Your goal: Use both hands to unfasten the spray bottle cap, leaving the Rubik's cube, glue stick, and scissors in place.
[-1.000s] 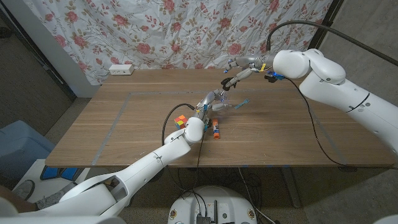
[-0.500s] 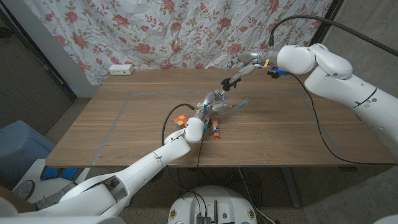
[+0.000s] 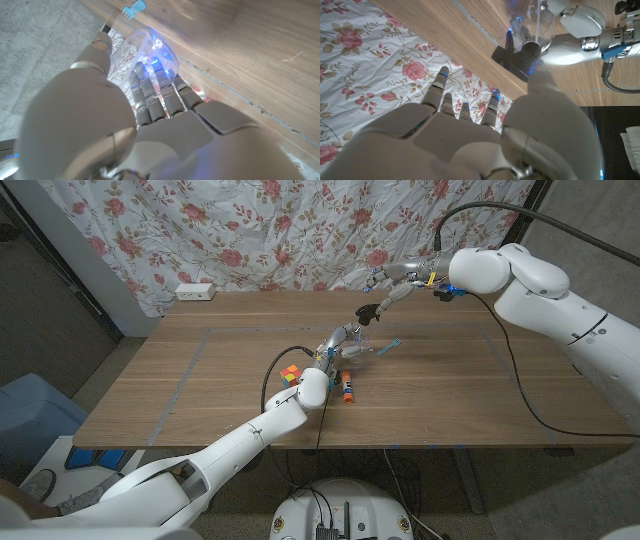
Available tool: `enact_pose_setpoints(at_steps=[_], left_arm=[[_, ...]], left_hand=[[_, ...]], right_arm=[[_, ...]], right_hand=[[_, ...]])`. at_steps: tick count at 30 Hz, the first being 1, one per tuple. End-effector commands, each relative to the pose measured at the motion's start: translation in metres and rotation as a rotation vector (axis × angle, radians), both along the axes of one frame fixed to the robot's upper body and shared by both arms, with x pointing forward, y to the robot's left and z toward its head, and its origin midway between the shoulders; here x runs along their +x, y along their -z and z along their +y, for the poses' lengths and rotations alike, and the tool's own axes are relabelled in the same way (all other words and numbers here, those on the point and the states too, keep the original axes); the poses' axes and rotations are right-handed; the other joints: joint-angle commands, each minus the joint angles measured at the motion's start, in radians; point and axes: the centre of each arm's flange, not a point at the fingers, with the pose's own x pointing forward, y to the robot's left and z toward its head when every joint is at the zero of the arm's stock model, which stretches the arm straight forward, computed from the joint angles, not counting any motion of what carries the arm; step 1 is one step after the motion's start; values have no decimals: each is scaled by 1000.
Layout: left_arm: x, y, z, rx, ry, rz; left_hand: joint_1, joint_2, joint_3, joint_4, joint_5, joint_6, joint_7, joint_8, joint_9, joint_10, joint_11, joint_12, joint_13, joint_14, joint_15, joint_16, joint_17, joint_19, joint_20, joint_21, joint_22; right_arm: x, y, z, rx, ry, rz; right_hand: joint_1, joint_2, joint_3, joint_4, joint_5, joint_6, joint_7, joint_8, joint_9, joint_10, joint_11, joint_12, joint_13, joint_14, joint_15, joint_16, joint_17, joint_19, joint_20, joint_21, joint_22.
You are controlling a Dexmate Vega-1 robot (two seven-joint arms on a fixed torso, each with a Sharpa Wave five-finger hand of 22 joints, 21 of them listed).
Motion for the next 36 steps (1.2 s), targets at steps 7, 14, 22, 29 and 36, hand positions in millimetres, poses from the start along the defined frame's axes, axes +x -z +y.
enact_pose_setpoints(at_steps=[7,14,22,29,36], left_arm=[[2,-1,-3,0,-1,-4],[2,-1,-4,3,4,-4],[0,-1,-4,0,-2,-10],[-3,1,-4,-1,-3,-9],[-3,1,-7,1,2,-8]], left_hand=[[-68,83,21,12,-3,27,5,4,1,29,-16,-5,5,3,-117,2,2,9,-46,0,2],[-69,83,21,12,-3,28,5,4,1,30,-17,-6,6,2,-115,1,3,9,-46,0,2],[-69,84,22,12,-3,29,3,5,1,28,-17,-8,7,2,-116,1,3,9,-46,0,2],[-69,84,22,12,-3,29,5,4,1,28,-17,-10,7,1,-116,1,3,9,-46,0,2],[-70,84,22,13,-3,28,4,4,1,29,-17,-11,8,3,-116,1,3,8,-46,-1,2]], right_arm=[[17,8,-4,-40,-29,-24],[19,10,-6,-24,-49,-40],[20,13,-9,3,-78,-52],[19,13,-11,14,-98,-52],[20,13,-13,39,-120,-36]], right_hand=[[62,5,25,-11,-4,75,0,36,9,19,-38,4,1,14,-23,5,1,20,-4,3,0],[93,10,37,-11,-5,139,0,65,15,46,-60,9,0,28,-47,9,0,42,-7,7,-1],[136,12,50,-8,-8,265,-1,122,27,77,-87,10,0,47,-82,13,0,62,-23,4,-2],[153,15,55,-8,-9,317,-1,146,32,100,-92,13,-1,60,-103,17,0,69,-35,3,-2],[196,27,71,-14,-12,386,-2,178,40,125,-111,15,-1,64,-119,17,0,70,-51,1,-2]])
